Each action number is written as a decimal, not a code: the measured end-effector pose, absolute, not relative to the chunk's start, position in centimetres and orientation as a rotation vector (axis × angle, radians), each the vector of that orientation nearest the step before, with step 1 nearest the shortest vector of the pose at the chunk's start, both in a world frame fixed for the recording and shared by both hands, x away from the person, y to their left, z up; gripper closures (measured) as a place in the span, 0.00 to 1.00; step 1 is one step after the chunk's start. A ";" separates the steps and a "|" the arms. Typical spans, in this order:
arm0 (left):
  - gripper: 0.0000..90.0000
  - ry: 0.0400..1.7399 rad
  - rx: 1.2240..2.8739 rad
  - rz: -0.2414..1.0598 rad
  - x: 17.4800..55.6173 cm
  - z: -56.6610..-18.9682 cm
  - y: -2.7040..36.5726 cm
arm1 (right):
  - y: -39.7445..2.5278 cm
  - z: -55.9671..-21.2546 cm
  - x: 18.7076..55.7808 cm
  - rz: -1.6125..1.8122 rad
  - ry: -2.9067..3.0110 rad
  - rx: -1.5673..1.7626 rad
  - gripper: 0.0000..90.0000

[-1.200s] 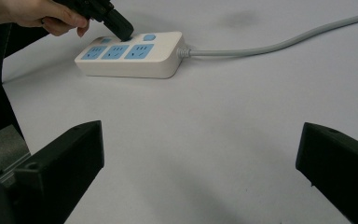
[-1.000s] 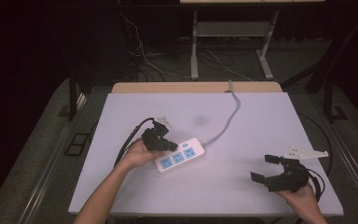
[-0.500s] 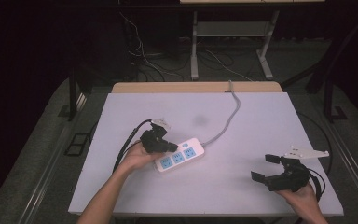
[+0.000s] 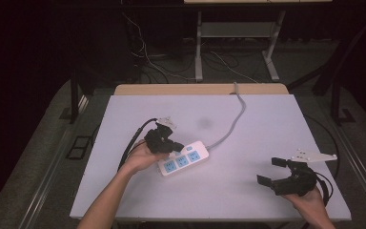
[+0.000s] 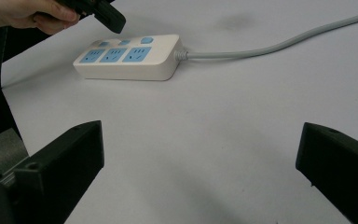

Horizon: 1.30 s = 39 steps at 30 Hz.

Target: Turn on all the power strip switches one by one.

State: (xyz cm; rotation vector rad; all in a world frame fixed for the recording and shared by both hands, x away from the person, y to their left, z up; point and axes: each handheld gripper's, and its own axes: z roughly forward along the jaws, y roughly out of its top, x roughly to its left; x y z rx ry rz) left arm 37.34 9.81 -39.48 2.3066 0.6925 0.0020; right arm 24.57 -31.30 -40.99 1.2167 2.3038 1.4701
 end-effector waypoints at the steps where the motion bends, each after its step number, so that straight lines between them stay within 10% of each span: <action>1: 1.00 0.687 2.308 0.005 37.4 -39.3 9.7 | -31.3 -41.0 24.6 1.470 2.304 1.217 0.01; 39: 1.00 0.668 2.342 0.047 39.8 -38.6 6.8 | -31.5 -40.9 24.6 1.472 2.295 1.216 0.01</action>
